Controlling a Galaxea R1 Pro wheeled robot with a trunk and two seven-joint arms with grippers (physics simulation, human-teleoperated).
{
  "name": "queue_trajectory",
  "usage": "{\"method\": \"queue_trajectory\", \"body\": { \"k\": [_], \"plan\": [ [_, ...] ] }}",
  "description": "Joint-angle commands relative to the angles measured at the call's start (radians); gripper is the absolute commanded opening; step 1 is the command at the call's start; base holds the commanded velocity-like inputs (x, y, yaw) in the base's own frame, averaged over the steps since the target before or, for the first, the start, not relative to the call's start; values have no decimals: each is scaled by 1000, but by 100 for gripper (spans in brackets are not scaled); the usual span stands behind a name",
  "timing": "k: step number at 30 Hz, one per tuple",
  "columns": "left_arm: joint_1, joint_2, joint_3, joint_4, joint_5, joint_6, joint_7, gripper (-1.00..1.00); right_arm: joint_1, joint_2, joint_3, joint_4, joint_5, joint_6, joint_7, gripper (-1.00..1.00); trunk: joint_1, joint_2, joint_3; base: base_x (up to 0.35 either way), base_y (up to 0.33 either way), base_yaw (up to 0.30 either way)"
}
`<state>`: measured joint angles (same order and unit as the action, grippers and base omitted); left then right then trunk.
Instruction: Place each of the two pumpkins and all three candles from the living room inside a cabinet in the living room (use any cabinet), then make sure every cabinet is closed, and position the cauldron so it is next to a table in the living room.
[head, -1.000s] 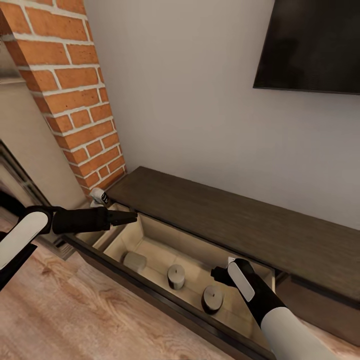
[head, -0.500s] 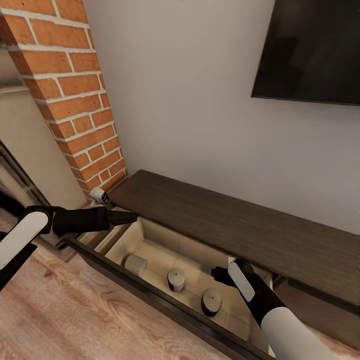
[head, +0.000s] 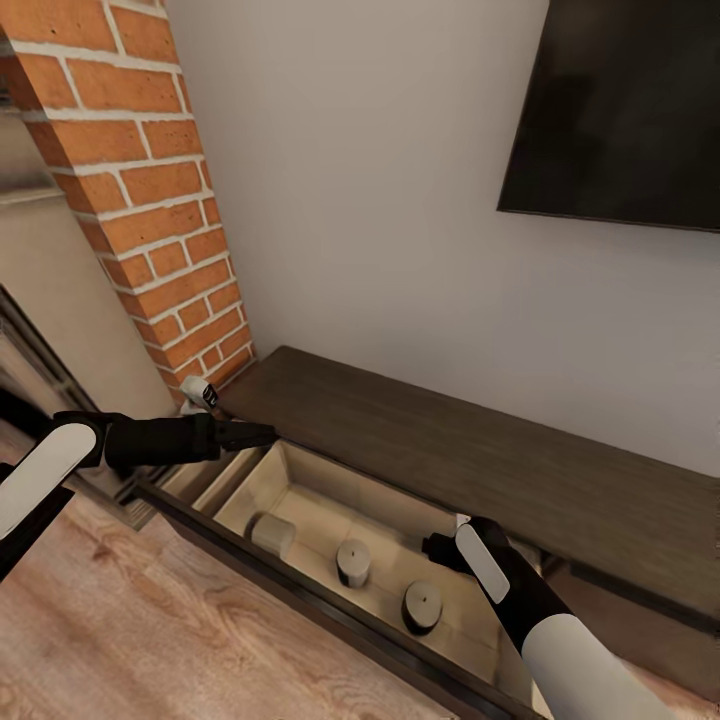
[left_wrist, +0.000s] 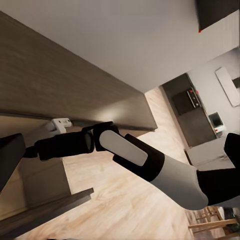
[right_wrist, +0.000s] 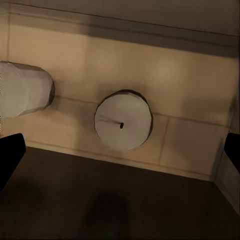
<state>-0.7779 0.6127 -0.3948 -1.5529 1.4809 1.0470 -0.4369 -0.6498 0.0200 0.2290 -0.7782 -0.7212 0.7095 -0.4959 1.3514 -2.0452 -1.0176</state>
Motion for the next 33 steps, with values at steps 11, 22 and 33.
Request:
{"method": "queue_trajectory", "body": {
  "k": [11, 22, 33],
  "plan": [
    [-1, 2, -1, 0, -7, 0, -9, 100, 0, 0, 3, -1, -11, 1, -10, 100, -43, 77, 43, -179, 195, -208],
    [-1, 2, -1, 0, -7, 0, -10, 100, -1, 0, 3, -1, -11, 1, -10, 100, -85, 154, 88, -204, 226, -242],
    [-1, 2, -2, 0, -7, 0, -11, 100, 0, 0, 3, -1, -11, 1, -10, 100, -127, 231, 132, -159, 166, -242]
  ]
}}
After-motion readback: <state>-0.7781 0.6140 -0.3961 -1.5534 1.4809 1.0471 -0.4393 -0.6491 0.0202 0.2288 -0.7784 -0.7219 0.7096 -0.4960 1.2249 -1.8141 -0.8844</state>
